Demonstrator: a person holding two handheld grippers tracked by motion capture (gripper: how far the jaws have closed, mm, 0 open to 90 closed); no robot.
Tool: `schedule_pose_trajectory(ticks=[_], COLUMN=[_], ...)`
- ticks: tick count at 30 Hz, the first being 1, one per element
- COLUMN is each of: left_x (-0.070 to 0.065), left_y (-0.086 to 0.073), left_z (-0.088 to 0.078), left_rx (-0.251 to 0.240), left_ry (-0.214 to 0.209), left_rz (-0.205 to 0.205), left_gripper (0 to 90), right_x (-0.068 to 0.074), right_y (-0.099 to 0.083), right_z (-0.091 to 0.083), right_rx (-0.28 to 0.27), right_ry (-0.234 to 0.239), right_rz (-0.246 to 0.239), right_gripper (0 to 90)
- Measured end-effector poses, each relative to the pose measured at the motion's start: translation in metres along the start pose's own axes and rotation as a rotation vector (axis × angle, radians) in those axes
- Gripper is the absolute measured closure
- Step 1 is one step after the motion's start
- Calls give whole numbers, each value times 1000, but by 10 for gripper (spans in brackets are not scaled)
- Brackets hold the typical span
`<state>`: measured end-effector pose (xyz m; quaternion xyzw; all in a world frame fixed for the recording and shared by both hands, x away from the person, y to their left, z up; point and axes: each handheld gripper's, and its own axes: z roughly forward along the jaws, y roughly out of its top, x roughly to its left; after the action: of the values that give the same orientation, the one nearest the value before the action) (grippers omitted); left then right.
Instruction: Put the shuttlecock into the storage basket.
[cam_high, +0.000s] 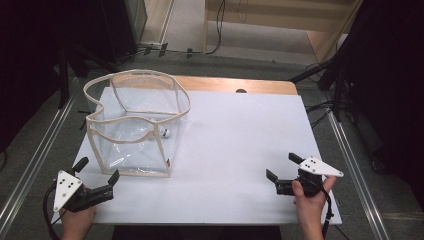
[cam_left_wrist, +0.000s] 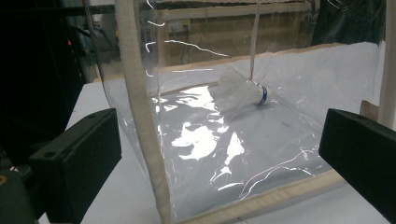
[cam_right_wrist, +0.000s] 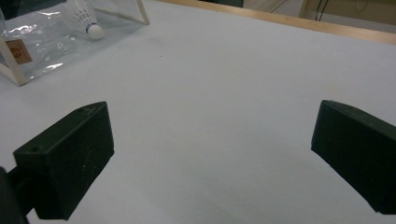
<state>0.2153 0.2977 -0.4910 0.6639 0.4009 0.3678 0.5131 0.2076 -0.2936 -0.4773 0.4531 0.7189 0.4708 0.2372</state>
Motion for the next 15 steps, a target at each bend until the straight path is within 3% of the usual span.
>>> schedule_pose_trajectory(ticks=[15], left_x=[-1], left_y=[0], left_z=[0], left_rx=[5], left_ry=[7], left_rz=[4], left_gripper=[0], right_x=[-20], right_y=[-14], right_z=[-27], right_rx=[2], right_ry=[-41], right_rz=[12], right_gripper=[0])
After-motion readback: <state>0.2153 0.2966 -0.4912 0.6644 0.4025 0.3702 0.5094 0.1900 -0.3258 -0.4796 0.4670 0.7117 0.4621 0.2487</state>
